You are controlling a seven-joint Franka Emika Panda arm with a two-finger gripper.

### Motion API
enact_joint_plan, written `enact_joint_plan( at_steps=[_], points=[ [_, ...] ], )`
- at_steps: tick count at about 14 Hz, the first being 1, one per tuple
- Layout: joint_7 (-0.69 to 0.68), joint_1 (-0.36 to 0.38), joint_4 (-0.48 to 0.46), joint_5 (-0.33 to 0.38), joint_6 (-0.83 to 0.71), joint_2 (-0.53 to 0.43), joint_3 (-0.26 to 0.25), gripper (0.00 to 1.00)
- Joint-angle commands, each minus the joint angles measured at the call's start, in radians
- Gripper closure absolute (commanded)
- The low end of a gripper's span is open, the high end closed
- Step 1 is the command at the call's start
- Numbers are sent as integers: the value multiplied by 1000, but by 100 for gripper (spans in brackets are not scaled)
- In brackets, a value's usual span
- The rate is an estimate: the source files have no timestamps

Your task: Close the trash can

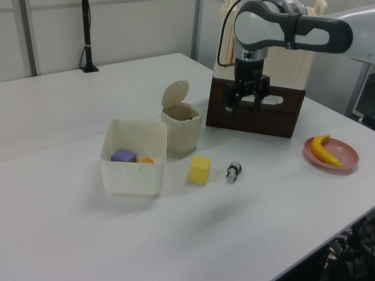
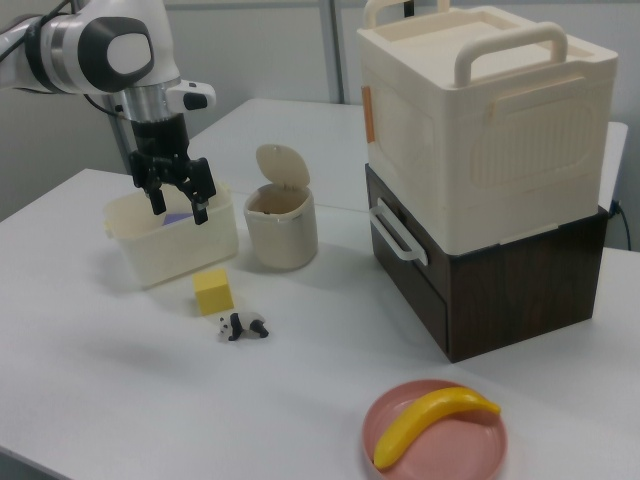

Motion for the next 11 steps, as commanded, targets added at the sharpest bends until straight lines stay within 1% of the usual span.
enact_joint_plan(
  at_steps=[1, 5, 8, 9, 10, 11],
  points=[
    [-62, 10, -5, 17, 0, -2, -11, 0],
    [-62, 8, -4, 20, 9, 5, -11, 0],
    [-62, 7, 15, 22, 9, 24, -11, 0],
    [-64, 5, 16, 22, 14, 27, -11, 13],
    [-78, 7, 15, 22, 35, 27, -11, 31],
    [-102, 5, 13, 25, 58, 31, -11, 54]
  ],
)
